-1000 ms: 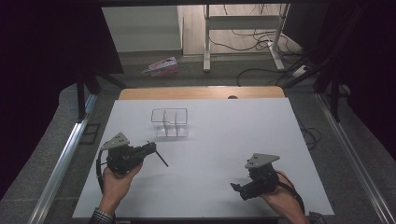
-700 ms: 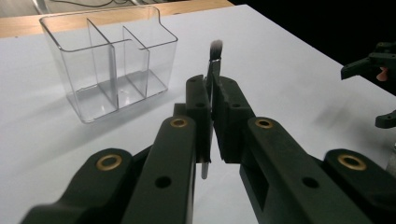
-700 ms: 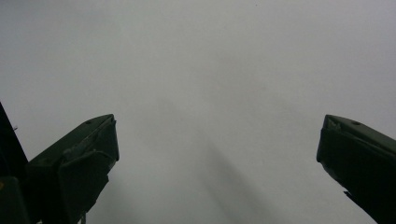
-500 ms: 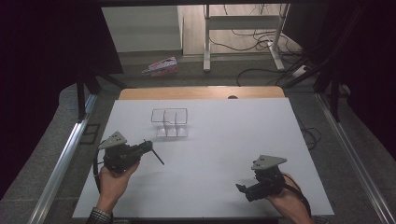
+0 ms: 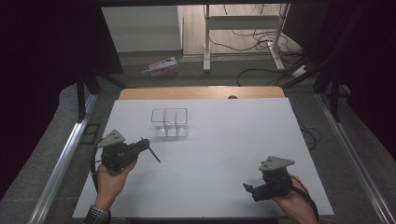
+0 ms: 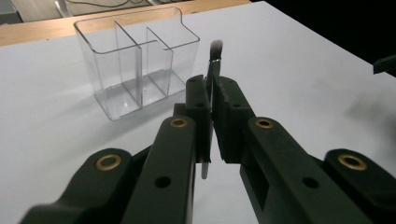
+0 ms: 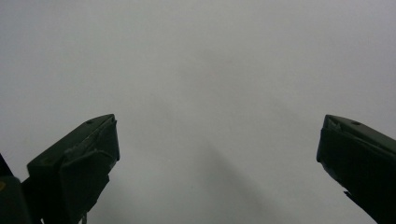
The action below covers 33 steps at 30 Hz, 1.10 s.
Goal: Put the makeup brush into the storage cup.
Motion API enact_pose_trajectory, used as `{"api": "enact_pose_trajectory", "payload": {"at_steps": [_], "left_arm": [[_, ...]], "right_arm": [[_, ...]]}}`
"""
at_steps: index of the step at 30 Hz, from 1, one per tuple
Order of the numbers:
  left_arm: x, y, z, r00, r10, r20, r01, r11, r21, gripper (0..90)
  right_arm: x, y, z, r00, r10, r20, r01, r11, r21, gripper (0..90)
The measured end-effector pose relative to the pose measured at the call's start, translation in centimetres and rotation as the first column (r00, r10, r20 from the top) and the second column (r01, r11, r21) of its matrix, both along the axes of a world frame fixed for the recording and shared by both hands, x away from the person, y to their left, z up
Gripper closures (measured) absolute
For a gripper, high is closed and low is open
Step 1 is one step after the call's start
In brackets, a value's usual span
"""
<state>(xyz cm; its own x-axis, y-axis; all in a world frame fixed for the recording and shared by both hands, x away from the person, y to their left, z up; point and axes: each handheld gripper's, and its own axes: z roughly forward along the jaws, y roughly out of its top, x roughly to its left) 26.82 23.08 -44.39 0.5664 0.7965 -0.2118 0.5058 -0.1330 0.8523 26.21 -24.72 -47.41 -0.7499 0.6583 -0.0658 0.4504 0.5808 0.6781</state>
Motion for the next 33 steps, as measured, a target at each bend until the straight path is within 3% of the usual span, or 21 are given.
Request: {"api": "enact_pose_trajectory", "payload": {"at_steps": [17, 33], "left_arm": [[1.5, 0.3, 0.9, 0.9996, 0.019, 0.020, -0.020, 0.9989, 0.043, 85.2], [3.0, 0.5, 2.8, 0.9971, 0.045, 0.062, -0.050, 0.9957, 0.078, 85.0]], "right_arm": [[-0.7, -2.1, -0.4, 0.9980, -0.062, -0.011, 0.062, 0.9980, -0.013, 0.0], [-1.5, -3.2, -0.7, 0.9961, -0.082, -0.032, 0.082, 0.9966, -0.013, 0.0]]}}
